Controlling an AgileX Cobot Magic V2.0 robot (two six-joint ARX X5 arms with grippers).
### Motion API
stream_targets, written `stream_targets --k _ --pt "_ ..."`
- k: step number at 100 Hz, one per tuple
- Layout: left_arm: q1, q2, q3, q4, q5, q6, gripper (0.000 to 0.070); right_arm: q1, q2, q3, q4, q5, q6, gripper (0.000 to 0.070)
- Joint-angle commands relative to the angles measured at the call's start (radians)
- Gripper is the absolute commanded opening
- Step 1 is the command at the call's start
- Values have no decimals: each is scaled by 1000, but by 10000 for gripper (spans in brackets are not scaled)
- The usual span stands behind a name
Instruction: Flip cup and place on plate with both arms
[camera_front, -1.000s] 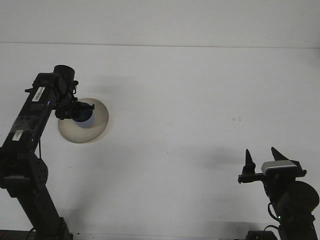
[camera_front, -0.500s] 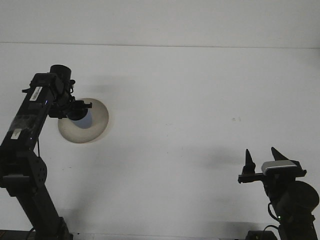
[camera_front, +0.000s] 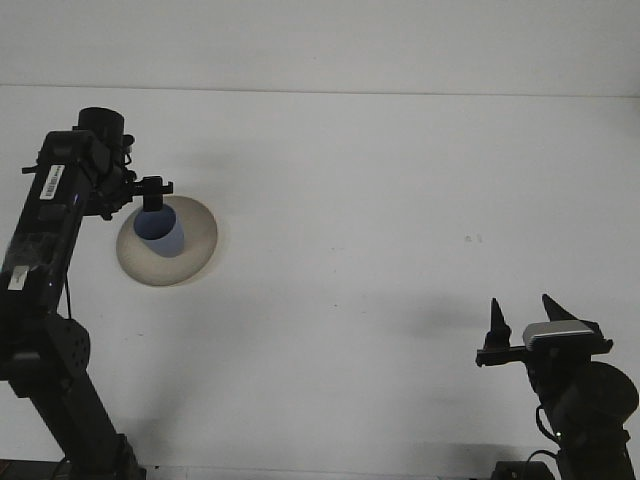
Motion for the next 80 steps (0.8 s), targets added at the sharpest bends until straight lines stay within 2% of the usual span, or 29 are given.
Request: stream_targets --k 1,38,61,80 --pt "3 -46 25 -8 2 -11 435 1 -2 5 12 -1 -4 529" --pt "-31 -348 -38 44 38 -36 434 1 -2 5 12 -1 -4 529" --pt "-86 -587 -288 185 38 -36 434 1 -2 5 12 -1 -4 529" --pt "-120 -816 -555 370 38 -35 433 1 -2 5 12 -1 -4 529"
